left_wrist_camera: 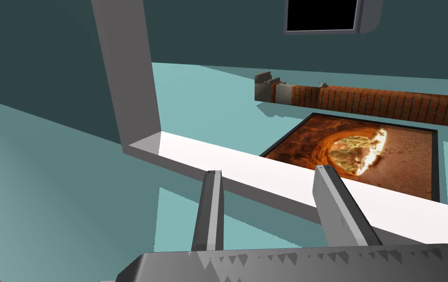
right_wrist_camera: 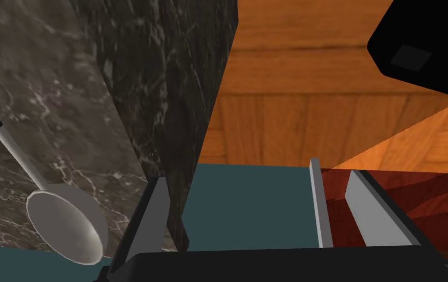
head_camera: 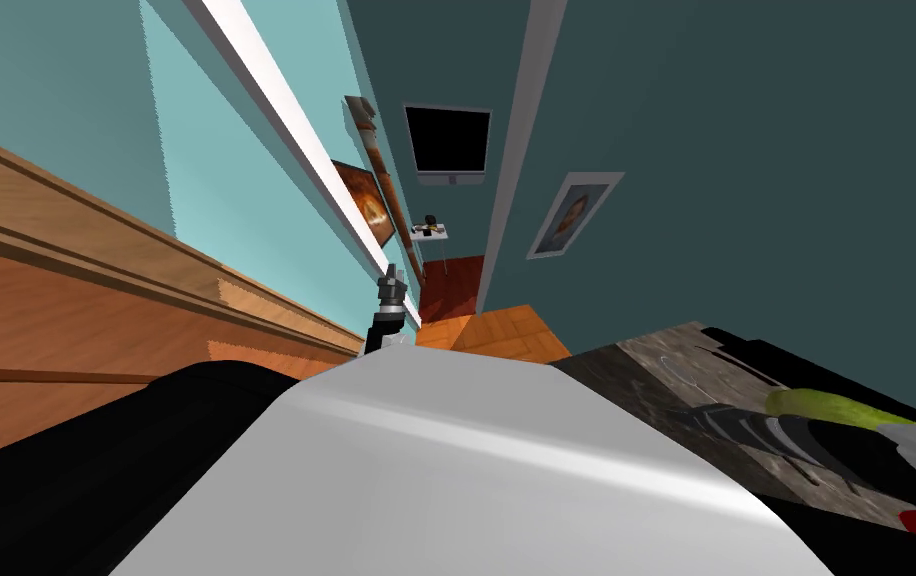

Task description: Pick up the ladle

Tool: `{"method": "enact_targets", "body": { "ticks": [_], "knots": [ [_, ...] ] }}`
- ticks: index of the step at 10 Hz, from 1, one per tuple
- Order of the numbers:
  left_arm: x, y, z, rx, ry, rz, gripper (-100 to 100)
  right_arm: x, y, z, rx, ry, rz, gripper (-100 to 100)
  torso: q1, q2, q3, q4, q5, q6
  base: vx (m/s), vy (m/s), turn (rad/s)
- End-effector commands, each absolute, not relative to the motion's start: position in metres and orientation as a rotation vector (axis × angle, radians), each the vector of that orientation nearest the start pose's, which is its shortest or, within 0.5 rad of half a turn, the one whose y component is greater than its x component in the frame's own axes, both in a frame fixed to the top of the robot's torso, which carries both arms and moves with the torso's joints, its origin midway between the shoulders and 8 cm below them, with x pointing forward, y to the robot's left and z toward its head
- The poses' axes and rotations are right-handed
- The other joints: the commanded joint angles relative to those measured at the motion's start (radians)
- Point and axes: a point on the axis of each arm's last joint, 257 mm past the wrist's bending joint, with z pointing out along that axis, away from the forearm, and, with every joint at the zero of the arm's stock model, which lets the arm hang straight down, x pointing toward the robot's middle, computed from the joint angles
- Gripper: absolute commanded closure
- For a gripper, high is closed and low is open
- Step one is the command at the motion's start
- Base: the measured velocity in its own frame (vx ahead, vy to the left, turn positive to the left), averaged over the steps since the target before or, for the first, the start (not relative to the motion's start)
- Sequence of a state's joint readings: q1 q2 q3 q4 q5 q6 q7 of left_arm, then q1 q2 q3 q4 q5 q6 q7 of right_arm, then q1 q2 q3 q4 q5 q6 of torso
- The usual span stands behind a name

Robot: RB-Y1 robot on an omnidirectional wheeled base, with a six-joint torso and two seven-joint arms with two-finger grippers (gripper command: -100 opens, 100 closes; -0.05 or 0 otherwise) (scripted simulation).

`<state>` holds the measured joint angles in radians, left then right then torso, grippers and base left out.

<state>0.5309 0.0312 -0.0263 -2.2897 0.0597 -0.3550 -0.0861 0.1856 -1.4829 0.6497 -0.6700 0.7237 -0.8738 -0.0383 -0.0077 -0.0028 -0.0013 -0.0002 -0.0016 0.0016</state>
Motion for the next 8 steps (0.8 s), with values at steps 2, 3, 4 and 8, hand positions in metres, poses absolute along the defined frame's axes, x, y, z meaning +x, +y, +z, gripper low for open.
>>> {"method": "enact_targets", "body": {
  "ticks": [2, 3, 4, 8],
  "knots": [
    [0.363, 0.281, -0.011, -0.771, 0.744, -1.239, 0, 0.117, -0.762, -0.316, -0.41, 2.953, -0.279, -100, -0.004, -0.001, -0.001, 0.0, -0.001, 0.0, 0.064, -0.13, 0.152],
    [0.363, 0.281, -0.011, -0.771, 0.744, -1.239, 0, 0.11, -0.772, -0.311, -0.404, 2.969, -0.322, -100, -0.003, 0.0, 0.0, 0.0, -0.001, 0.001, 0.048, -0.094, 0.103],
    [0.363, 0.281, -0.011, -0.771, 0.744, -1.239, 0, 0.102, -0.781, -0.309, -0.391, 2.986, -0.359, -100, -0.002, 0.0, 0.0, 0.0, -0.001, 0.0, 0.058, -0.127, 0.184],
    [0.363, 0.281, -0.011, -0.771, 0.744, -1.239, 0, 0.088, -0.775, -0.327, -0.396, 3.022, -0.341, -100, -0.006, 0.002, 0.001, 0.0, -0.003, 0.001, 0.026, -0.148, 0.067]
  ]
}}
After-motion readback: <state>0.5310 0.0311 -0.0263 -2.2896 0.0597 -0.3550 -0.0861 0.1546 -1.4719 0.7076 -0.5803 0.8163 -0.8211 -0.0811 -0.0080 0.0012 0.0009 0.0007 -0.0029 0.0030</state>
